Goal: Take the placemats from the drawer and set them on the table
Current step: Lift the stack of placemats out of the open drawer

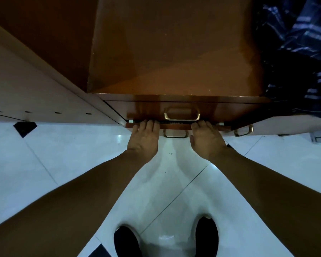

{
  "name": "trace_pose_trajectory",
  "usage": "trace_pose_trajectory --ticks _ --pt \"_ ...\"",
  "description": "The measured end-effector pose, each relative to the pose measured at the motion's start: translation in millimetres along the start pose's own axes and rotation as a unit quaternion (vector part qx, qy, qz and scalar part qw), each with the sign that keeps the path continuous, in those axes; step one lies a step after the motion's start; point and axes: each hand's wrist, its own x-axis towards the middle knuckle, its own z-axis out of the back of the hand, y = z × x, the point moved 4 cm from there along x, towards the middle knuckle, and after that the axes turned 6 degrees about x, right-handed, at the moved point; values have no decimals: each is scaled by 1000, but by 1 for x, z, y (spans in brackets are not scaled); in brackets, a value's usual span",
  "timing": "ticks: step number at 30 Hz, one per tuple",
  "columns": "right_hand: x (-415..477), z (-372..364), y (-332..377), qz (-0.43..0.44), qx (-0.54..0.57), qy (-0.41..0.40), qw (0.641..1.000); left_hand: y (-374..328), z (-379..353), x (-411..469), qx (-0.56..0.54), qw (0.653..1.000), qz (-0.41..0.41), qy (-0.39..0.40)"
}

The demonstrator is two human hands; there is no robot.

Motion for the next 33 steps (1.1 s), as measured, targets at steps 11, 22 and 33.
trace_pose_trajectory --ticks 11,22,33 --pt "3 -12 2 -24 5 2 1000 -1 -15 6 -42 999 9 -11" --pt "-95 -57 12 -38 6 19 999 -31 -55 -92 -38 999 -15 25" --pt "-150 -86 18 -30 20 47 998 -49 -77 -151 -39 998 -40 -7"
